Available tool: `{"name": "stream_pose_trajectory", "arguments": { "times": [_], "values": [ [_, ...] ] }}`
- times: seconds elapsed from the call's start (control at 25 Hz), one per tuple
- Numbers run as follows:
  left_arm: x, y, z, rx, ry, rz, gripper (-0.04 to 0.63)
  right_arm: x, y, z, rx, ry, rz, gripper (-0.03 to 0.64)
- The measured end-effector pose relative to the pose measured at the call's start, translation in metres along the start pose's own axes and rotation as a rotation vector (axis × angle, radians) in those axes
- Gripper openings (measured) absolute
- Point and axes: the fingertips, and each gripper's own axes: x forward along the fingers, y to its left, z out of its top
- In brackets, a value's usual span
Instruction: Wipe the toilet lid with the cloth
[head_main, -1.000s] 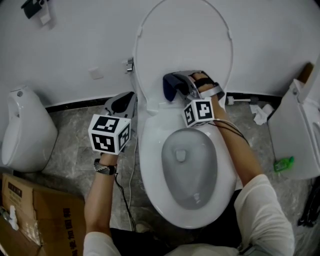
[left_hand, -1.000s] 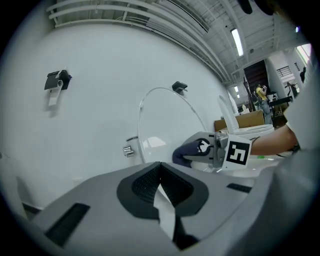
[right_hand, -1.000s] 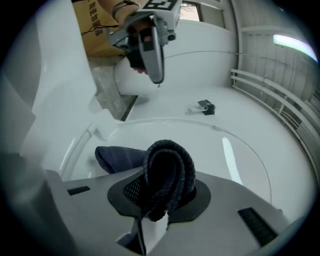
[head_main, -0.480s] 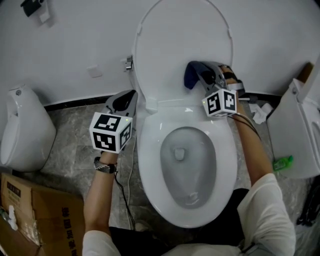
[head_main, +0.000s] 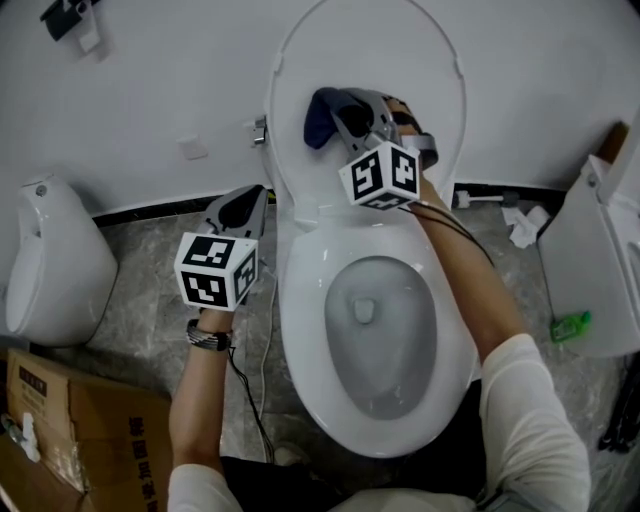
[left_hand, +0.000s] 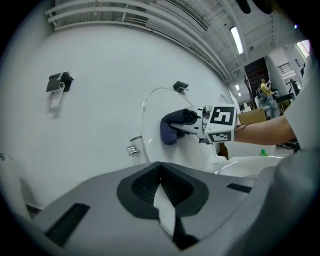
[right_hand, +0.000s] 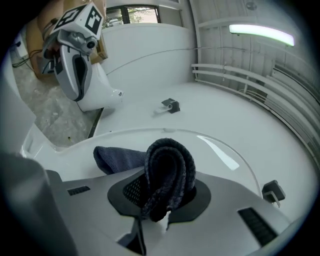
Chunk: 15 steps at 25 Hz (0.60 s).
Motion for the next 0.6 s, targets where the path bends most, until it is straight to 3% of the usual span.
{"name": "stream_pose_trajectory", "arguments": {
  "times": [0.24,0.44,0.6],
  "values": [
    [-0.005,0.006,0.002,-0.018,-0.007,0.011,0.002,0.007,0.078,0.029,-0.097,-0.029,0.148,0.089],
    [-0.010,0.010,0.007,-0.020,-0.023,0.018,0.002,-0.012,0.155,0.014,-0.331,-0.019,0.298,0.089],
    [-0.009,0.014,0.008,-0.023,-0.025,0.022,0.002,-0.026,0.182,-0.003,-0.375,0.019,0.427,0.089]
  ]
}}
